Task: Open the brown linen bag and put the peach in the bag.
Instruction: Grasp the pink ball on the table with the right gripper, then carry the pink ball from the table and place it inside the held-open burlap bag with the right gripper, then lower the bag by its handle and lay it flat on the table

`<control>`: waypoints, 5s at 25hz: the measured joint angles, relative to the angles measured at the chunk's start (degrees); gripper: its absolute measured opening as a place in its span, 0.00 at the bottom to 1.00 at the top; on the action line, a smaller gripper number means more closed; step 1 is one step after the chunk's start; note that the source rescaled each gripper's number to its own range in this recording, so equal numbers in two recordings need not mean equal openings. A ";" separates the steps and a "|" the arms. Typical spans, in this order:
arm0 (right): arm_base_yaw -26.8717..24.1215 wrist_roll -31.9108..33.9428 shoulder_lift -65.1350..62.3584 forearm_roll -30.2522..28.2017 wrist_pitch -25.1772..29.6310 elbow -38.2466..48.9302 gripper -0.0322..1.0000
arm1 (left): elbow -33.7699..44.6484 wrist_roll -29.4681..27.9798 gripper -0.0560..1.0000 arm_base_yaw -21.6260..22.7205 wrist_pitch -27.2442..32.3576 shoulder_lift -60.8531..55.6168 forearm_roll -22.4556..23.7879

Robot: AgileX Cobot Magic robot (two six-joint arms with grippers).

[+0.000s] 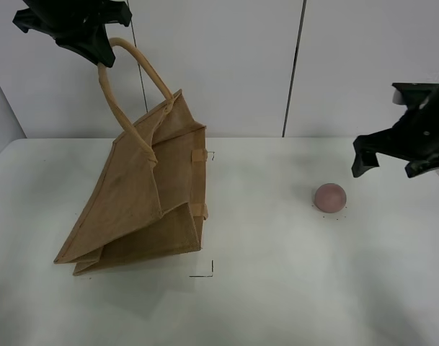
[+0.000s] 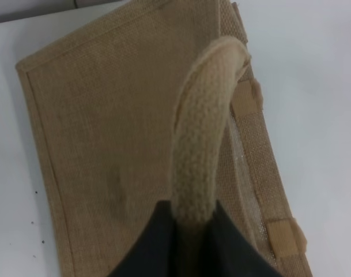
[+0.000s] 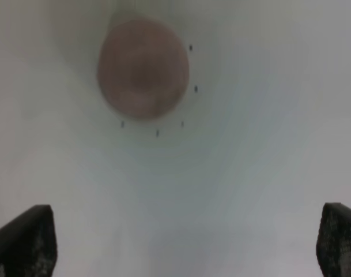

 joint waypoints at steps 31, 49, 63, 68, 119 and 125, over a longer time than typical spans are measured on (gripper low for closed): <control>4.89 1.64 30.12 -0.27 -0.31 -17.88 0.92 | 0.00 0.42 0.05 0.00 0.00 -0.05 0.00; 4.84 -8.50 18.98 11.31 0.72 -23.76 0.03 | 0.00 0.42 0.05 0.00 0.00 -0.06 -0.06; 22.01 -28.64 14.73 31.00 -3.95 -27.49 0.03 | 0.00 0.42 0.05 0.00 0.03 -3.67 -0.01; 30.51 -33.10 17.39 31.74 -12.84 -27.49 0.03 | 0.00 0.57 0.05 0.00 0.03 -3.79 -0.01; 28.86 -17.80 25.93 18.63 5.28 -34.14 1.00 | 0.05 0.65 0.05 0.00 0.03 -3.79 -0.07; 27.78 -4.89 25.87 2.83 15.46 -40.24 1.00 | 0.05 0.65 0.05 0.00 0.03 -3.79 -0.12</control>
